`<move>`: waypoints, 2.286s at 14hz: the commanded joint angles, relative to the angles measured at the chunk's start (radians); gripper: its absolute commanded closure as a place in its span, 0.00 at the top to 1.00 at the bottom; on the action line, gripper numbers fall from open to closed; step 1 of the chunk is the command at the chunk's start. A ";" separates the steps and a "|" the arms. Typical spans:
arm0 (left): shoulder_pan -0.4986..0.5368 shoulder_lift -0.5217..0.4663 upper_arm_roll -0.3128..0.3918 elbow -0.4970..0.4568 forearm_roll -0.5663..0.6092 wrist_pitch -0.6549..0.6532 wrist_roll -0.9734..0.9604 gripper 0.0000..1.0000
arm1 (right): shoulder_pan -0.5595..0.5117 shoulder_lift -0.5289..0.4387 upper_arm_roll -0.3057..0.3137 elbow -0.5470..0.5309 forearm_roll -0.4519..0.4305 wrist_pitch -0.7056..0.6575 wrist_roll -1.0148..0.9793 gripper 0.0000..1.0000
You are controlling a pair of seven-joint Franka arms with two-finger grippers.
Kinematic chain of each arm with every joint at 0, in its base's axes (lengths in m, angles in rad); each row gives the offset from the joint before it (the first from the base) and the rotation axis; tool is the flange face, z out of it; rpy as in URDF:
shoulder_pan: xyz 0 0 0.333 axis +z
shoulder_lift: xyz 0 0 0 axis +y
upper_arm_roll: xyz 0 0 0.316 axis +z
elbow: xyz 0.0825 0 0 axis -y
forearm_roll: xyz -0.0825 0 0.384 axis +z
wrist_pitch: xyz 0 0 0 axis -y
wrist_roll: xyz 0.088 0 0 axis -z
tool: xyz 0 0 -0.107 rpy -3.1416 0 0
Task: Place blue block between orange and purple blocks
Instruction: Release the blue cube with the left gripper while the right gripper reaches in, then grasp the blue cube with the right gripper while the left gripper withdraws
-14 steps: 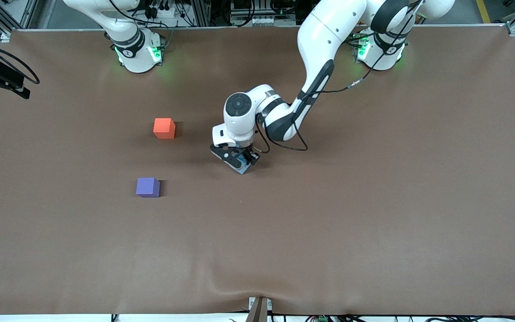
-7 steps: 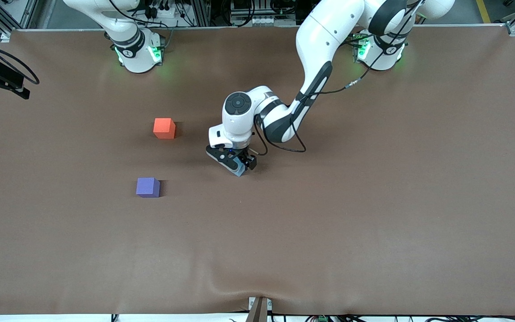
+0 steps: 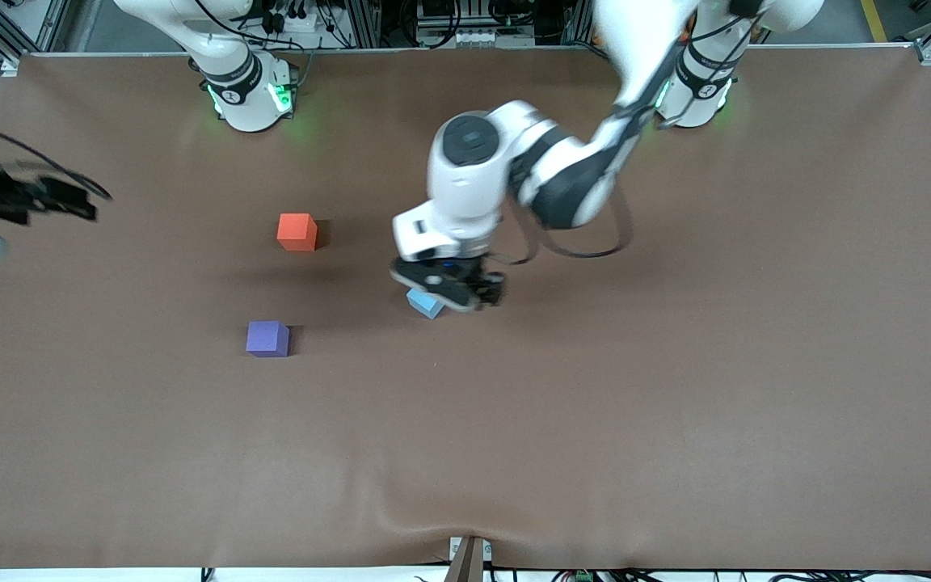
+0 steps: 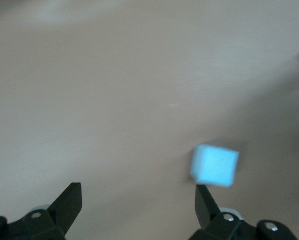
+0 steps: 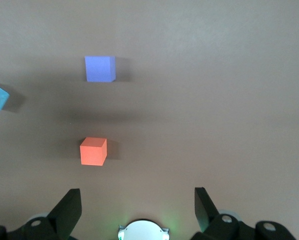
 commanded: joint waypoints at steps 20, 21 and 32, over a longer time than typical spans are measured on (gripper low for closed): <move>0.653 -0.644 -0.017 -0.312 -0.020 -0.470 -0.004 1.00 | 0.605 0.387 0.034 -0.238 0.171 0.861 1.096 1.00; 0.653 -0.641 -0.017 -0.309 -0.020 -0.471 0.008 1.00 | 0.613 0.409 0.034 -0.236 0.173 0.897 1.102 1.00; 0.653 -0.633 -0.017 -0.320 -0.017 -0.468 0.016 1.00 | 0.619 0.493 0.084 -0.189 0.174 0.931 1.210 1.00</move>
